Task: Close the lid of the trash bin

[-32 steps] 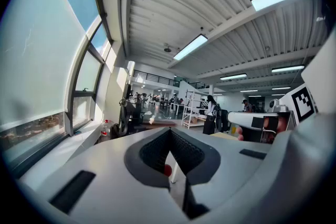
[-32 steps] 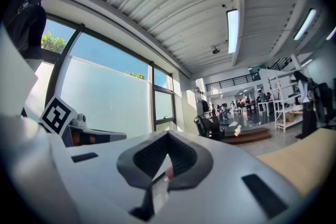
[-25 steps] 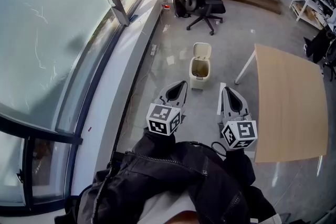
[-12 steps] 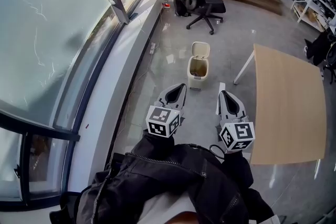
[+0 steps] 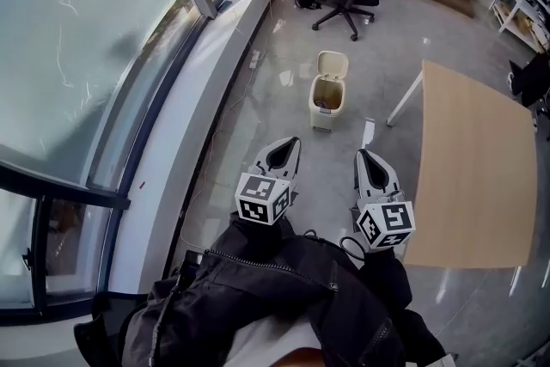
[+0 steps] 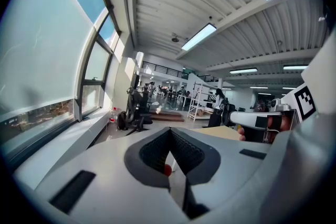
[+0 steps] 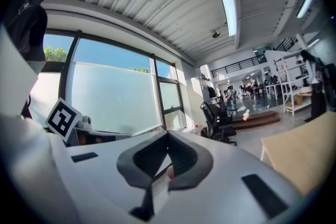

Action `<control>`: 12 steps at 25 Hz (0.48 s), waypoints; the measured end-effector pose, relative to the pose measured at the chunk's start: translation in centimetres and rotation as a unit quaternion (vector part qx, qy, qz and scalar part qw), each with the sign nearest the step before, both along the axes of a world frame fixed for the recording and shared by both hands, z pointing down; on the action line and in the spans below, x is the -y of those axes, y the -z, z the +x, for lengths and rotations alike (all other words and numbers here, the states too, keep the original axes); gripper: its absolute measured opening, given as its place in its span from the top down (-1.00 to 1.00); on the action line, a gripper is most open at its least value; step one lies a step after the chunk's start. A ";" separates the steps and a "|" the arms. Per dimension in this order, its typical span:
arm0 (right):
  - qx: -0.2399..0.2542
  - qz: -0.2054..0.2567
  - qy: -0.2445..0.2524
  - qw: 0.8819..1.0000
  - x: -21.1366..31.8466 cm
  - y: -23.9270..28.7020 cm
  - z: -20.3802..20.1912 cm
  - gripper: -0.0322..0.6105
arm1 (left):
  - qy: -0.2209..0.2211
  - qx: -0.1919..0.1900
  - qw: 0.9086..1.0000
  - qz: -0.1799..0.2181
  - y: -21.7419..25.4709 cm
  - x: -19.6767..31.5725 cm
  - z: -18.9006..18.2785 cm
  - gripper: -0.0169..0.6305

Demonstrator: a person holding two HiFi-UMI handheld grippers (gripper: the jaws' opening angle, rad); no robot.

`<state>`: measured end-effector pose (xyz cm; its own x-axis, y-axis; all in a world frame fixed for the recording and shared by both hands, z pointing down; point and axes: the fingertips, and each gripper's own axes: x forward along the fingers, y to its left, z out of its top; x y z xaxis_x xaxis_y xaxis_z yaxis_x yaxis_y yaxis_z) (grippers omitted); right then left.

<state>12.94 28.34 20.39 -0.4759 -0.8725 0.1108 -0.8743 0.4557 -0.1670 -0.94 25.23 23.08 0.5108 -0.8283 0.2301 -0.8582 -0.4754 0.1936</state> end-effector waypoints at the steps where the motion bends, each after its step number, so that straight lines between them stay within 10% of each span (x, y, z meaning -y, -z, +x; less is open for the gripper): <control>1: 0.002 -0.002 0.000 1.000 -0.1 -0.2 0.0 0.89 | 0.000 0.002 1.000 -0.002 -0.2 -0.1 0.0 0.96; 12: 0.008 -0.010 -0.007 1.000 1.9 -1.7 -0.1 0.89 | -0.006 0.009 1.000 -0.001 -1.1 2.0 0.1 0.96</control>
